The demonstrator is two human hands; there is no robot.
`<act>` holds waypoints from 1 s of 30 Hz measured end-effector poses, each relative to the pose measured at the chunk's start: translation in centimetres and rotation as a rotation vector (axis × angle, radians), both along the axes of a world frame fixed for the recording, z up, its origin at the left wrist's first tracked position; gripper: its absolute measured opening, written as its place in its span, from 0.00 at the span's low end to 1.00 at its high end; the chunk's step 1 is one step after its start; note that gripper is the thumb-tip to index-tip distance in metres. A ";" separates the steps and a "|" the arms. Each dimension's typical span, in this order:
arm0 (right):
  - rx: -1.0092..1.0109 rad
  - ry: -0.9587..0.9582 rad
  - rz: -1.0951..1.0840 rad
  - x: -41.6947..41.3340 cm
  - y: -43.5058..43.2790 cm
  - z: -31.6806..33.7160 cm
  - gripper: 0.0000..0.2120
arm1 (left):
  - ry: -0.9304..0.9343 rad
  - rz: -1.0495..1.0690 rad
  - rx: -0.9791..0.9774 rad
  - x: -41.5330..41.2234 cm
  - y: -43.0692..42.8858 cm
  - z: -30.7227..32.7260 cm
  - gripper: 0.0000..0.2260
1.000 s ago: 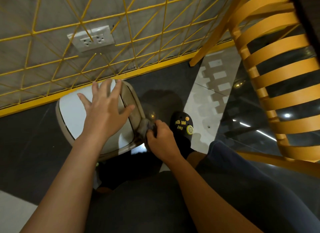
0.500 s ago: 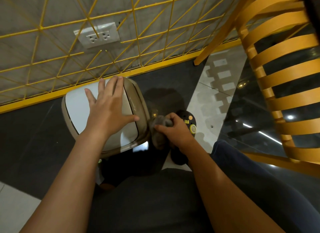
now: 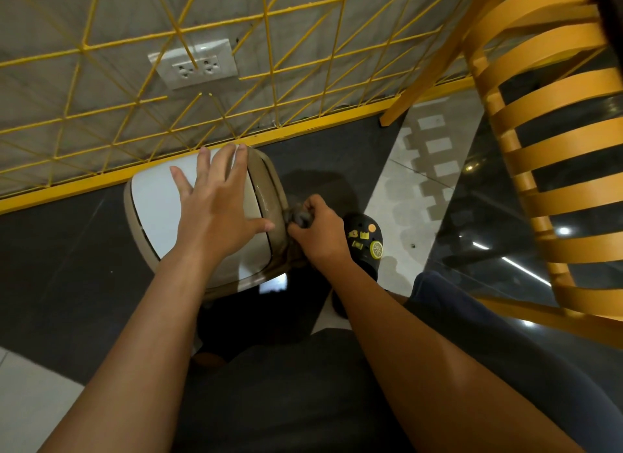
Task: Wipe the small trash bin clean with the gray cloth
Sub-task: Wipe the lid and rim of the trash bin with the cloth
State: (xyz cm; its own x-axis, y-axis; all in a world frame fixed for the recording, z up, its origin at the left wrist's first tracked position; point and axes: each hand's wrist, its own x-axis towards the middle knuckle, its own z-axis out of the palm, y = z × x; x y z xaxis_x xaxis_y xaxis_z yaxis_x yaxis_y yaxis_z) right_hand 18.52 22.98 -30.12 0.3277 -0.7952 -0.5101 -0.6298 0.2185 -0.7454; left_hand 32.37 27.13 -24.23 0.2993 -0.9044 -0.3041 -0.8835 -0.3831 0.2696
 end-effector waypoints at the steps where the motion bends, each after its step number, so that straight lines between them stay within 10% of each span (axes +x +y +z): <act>1: 0.010 0.004 0.011 -0.1 0.1 0.0 0.12 | 0.001 0.001 -0.002 0.0 0.0 0.0 0.48; 30: 0.061 0.084 0.126 0.1 -1.6 0.4 0.09 | 0.024 0.027 -0.018 0.1 0.1 -0.2 0.48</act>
